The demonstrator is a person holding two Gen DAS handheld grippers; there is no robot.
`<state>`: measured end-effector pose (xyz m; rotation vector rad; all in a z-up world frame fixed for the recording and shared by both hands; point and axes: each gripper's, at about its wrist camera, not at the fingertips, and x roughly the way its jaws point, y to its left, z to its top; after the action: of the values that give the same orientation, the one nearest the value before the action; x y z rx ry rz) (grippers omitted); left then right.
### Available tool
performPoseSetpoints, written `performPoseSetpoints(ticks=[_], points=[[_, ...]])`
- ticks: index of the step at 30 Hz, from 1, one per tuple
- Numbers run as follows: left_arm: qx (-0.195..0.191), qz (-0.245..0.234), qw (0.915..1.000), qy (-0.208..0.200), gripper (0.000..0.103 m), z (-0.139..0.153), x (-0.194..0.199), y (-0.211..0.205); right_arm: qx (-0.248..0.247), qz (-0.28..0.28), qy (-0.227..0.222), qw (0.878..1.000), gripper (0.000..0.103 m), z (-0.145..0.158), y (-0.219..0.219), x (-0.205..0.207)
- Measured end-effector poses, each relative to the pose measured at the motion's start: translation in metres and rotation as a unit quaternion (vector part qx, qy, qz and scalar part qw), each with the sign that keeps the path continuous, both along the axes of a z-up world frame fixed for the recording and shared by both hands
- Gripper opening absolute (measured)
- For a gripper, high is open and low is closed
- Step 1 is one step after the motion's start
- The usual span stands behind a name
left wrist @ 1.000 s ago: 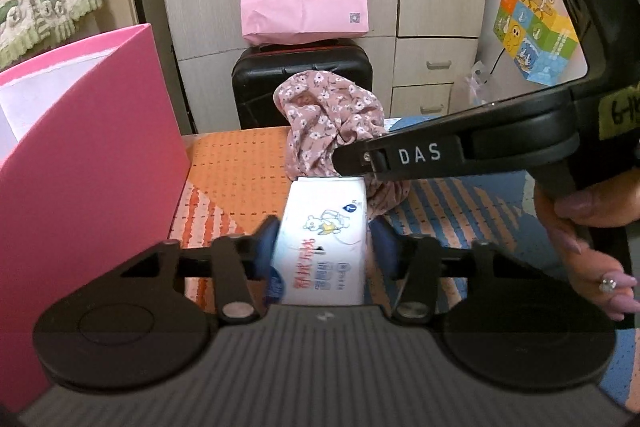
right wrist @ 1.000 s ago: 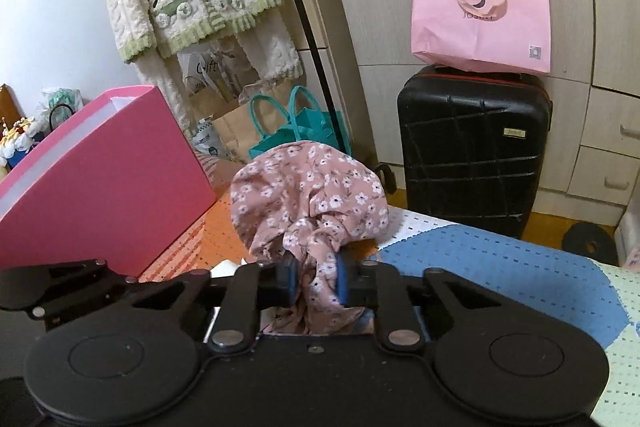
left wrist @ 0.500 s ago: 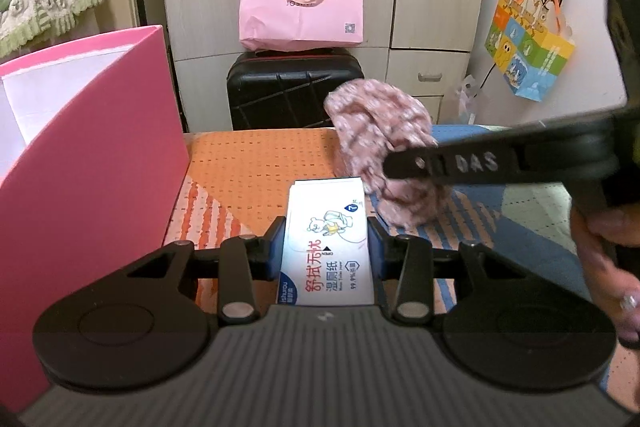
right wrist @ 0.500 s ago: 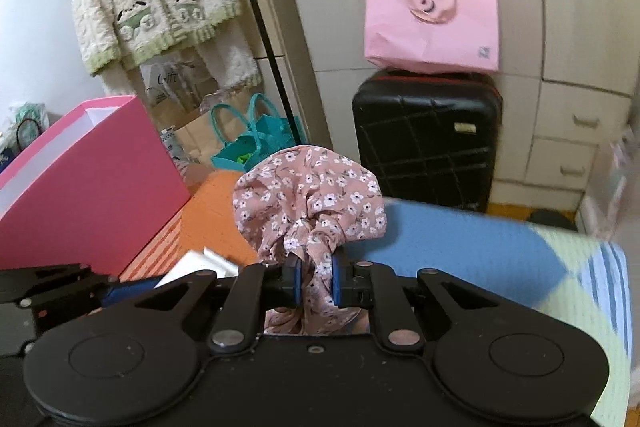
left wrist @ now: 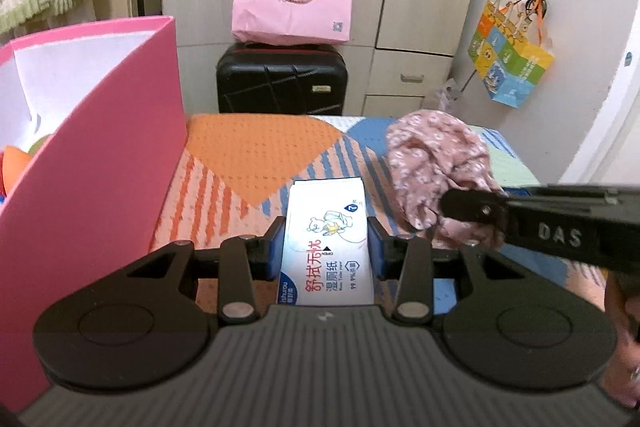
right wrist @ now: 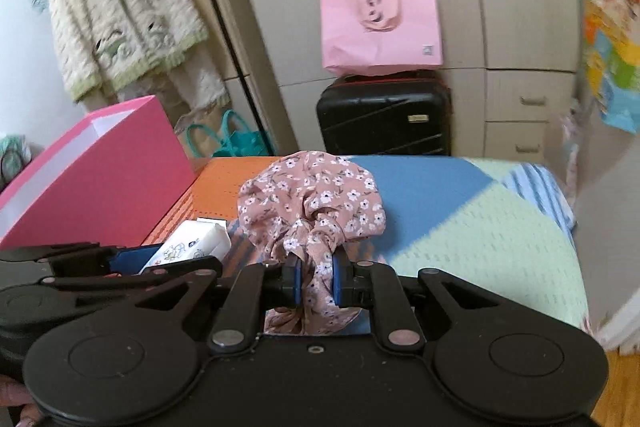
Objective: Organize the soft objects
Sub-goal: 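Lift the wipes packet with the left gripper while the right gripper carries the cloth over the box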
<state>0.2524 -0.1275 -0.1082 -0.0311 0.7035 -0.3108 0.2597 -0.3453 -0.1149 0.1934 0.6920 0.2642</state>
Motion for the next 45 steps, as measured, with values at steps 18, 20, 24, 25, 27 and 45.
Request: performPoseSetpoints(ticks=[18,20,24,25,27,45], points=[[-0.013,-0.058,0.998,0.02,0.04,0.013,-0.062,0.011,0.003,-0.072,-0.014,0.997,0.018,0.006,-0.013,-0.104],[-0.015,-0.065,0.9974,0.028,0.04,0.013,-0.069,0.014,-0.003,-0.075,-0.013,0.997,0.018,0.005,-0.012,-0.114],[-0.03,-0.082,0.9946,0.057,0.04,0.014,-0.08,0.023,-0.005,-0.067,0.004,0.998,0.018,-0.002,-0.01,-0.134],[-0.031,-0.085,0.9941,0.06,0.04,0.015,-0.084,0.025,-0.003,-0.064,0.008,0.998,0.018,-0.004,-0.009,-0.139],[-0.025,-0.091,0.9936,0.063,0.04,0.018,-0.092,0.029,0.002,-0.053,0.017,0.998,0.018,-0.006,-0.007,-0.15],[0.012,-0.117,0.9902,0.076,0.04,0.043,-0.148,0.092,-0.013,0.104,0.029,0.994,0.018,0.04,0.043,-0.185]])
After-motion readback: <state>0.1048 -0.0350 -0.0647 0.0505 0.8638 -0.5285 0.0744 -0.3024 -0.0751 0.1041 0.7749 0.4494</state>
